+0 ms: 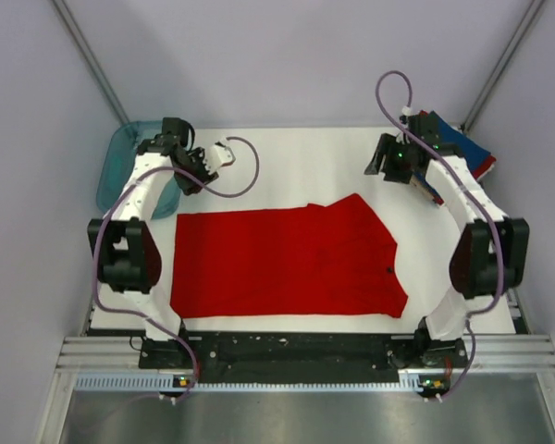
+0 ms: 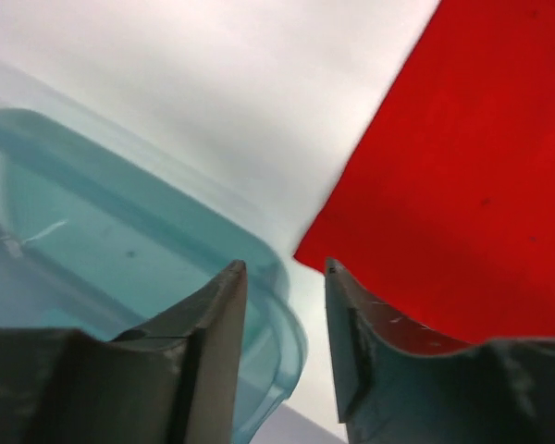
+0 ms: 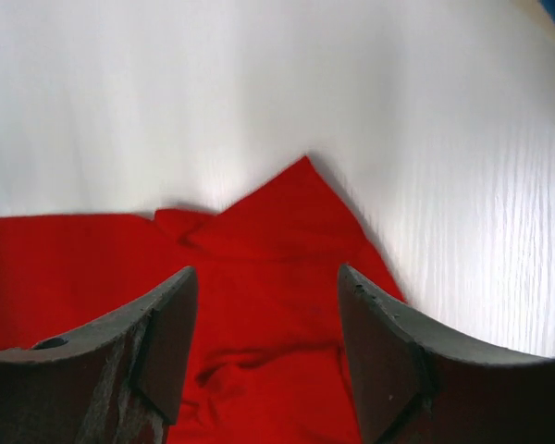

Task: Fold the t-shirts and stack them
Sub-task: Grap the side of the flattened tshirt furthest away from the robot with both arms

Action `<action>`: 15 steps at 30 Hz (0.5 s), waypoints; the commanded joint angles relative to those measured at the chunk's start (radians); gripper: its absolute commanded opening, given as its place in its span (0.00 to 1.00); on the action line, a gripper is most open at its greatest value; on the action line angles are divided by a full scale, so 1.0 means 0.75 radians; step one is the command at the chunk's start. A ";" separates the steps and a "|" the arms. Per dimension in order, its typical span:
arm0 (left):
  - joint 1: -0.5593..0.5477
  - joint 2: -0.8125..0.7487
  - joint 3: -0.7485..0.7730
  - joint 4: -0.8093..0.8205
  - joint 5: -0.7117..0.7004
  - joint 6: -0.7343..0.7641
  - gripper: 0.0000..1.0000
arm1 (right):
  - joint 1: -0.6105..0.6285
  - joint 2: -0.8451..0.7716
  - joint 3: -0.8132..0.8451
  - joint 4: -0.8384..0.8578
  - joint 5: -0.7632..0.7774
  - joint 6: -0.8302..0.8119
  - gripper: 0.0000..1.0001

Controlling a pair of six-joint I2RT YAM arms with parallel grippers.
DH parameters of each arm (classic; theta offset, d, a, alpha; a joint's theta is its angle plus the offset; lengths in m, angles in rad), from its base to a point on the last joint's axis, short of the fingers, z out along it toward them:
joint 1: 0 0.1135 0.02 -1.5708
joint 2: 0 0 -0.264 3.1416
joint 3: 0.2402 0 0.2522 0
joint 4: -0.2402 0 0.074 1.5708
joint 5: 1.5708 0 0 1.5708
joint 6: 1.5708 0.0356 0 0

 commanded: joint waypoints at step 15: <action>-0.009 0.555 0.196 -0.303 -0.085 0.127 0.63 | 0.109 0.911 0.763 -0.313 -0.062 -0.264 0.62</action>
